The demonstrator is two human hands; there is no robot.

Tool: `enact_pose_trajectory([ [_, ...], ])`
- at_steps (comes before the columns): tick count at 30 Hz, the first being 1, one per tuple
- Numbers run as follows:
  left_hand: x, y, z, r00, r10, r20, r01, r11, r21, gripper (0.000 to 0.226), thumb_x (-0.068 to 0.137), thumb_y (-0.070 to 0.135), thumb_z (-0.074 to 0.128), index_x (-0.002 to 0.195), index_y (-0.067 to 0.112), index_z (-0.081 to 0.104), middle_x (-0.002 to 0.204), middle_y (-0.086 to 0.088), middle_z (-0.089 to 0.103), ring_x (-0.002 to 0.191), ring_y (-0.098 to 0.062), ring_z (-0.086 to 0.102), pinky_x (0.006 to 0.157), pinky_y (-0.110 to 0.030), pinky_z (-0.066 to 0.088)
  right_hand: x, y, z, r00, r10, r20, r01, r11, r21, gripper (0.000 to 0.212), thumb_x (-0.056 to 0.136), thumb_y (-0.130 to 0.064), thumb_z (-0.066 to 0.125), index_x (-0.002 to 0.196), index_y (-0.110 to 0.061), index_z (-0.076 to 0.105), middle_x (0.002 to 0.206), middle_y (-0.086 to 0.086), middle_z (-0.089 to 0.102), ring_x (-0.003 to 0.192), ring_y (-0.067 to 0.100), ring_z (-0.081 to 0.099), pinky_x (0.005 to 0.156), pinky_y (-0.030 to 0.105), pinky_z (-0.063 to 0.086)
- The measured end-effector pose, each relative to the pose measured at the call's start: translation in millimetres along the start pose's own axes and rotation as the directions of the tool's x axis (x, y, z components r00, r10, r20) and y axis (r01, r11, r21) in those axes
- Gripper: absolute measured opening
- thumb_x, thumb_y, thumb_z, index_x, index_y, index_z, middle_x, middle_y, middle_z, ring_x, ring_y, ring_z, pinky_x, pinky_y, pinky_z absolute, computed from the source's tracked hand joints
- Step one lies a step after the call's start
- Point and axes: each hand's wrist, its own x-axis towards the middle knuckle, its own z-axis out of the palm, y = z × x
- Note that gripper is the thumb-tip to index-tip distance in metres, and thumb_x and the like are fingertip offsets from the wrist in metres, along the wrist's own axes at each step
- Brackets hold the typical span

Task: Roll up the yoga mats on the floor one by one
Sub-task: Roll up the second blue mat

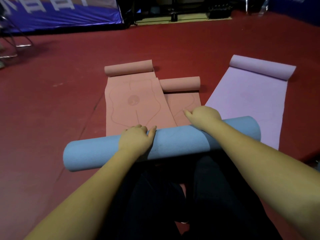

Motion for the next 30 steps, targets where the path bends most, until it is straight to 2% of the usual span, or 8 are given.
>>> enact_pose_trajectory([
  [4, 15.0, 3.1, -4.4, 0.989, -0.031, 0.143, 0.041, 0.997, -0.067, 0.061, 0.1, 0.06, 0.022, 0.082, 0.016, 0.061, 0.104, -0.012, 0.066, 0.096, -0.033, 0.059, 0.081, -0.038, 0.042, -11.8, 8.0, 5.7, 1.0, 0.01, -0.011, -0.01, 1.0, -0.014, 0.07, 0.099, -0.061, 0.021, 0.087, -0.012, 0.07, 0.085, 0.008, 0.062, 0.084, 0.029, 0.055, 0.07, 0.034, 0.039],
  [6, 25.2, 1.5, -7.6, 0.97, -0.049, 0.236, 0.068, 0.995, -0.075, 0.067, 0.1, 0.06, 0.021, 0.097, 0.012, 0.067, 0.113, -0.016, 0.066, 0.103, -0.034, 0.059, 0.087, -0.039, 0.044, -20.0, 9.1, 13.7, 0.999, -0.035, -0.014, 0.034, 0.997, -0.074, 0.069, 0.096, -0.065, 0.021, 0.099, -0.018, 0.071, 0.095, 0.008, 0.066, 0.093, 0.029, 0.059, 0.073, 0.035, 0.037],
  [10, 40.9, -2.0, -9.1, 0.937, -0.057, 0.345, 0.086, 0.994, -0.07, 0.072, 0.101, 0.058, 0.021, 0.123, 0.006, 0.065, 0.13, -0.021, 0.06, 0.118, -0.036, 0.055, 0.096, -0.039, 0.04, -38.2, 8.8, 33.6, 0.968, -0.152, -0.198, 0.106, 0.969, -0.222, 0.07, 0.089, -0.069, 0.015, 0.096, -0.021, 0.066, 0.101, 0.003, 0.068, 0.099, 0.027, 0.06, 0.083, 0.038, 0.034],
  [14, 49.1, 0.5, -6.6, 0.917, -0.066, 0.394, 0.096, 0.994, -0.057, 0.072, 0.101, 0.058, 0.021, 0.129, 0.005, 0.062, 0.136, -0.021, 0.056, 0.123, -0.035, 0.052, 0.099, -0.038, 0.038, -43.2, 12.0, 37.7, 0.962, -0.133, -0.239, 0.089, 0.978, -0.188, 0.08, 0.079, -0.071, 0.006, 0.093, -0.02, 0.066, 0.095, 0.001, 0.067, 0.095, 0.026, 0.058, 0.087, 0.038, 0.035],
  [17, 44.4, 0.6, -4.7, 0.939, -0.073, 0.336, 0.097, 0.994, -0.056, 0.069, 0.102, 0.057, 0.02, 0.121, 0.009, 0.065, 0.127, -0.018, 0.062, 0.116, -0.034, 0.055, 0.098, -0.038, 0.042, -35.4, 9.5, 34.7, 0.974, -0.118, -0.193, 0.079, 0.977, -0.2, 0.072, 0.087, -0.069, 0.016, 0.094, -0.018, 0.067, 0.097, 0.003, 0.066, 0.098, 0.026, 0.057, 0.086, 0.038, 0.036],
  [21, 18.2, 2.7, 9.3, 0.997, -0.072, -0.026, 0.073, 0.995, 0.061, 0.066, 0.097, 0.059, 0.02, 0.102, 0.014, 0.068, 0.106, -0.012, 0.064, 0.103, -0.033, 0.055, 0.088, -0.043, 0.044, -25.8, 8.1, 32.3, 0.976, -0.119, -0.18, 0.087, 0.981, -0.173, 0.059, 0.094, -0.061, 0.031, 0.09, -0.015, 0.067, 0.094, 0.007, 0.066, 0.094, 0.028, 0.057, 0.082, 0.039, 0.036],
  [25, -1.3, -5.3, 18.7, 0.999, -0.028, -0.038, 0.032, 0.993, 0.113, 0.079, 0.087, 0.069, 0.007, 0.096, 0.016, 0.065, 0.097, -0.009, 0.067, 0.093, -0.033, 0.06, 0.083, -0.043, 0.04, -21.3, 3.9, 28.2, 0.986, -0.11, -0.128, 0.091, 0.985, -0.144, 0.056, 0.094, -0.061, 0.03, 0.079, -0.017, 0.062, 0.087, 0.008, 0.066, 0.086, 0.029, 0.058, 0.079, 0.038, 0.037],
  [30, 7.3, -2.7, 3.9, 1.0, -0.013, 0.022, 0.011, 0.996, 0.089, 0.067, 0.093, 0.066, 0.014, 0.091, 0.017, 0.059, 0.1, -0.007, 0.065, 0.096, -0.029, 0.057, 0.087, -0.044, 0.04, -18.1, 2.4, 17.1, 0.998, -0.041, -0.037, 0.037, 0.995, -0.094, 0.062, 0.093, -0.061, 0.029, 0.094, -0.016, 0.07, 0.095, 0.009, 0.067, 0.084, 0.029, 0.055, 0.072, 0.034, 0.039],
])
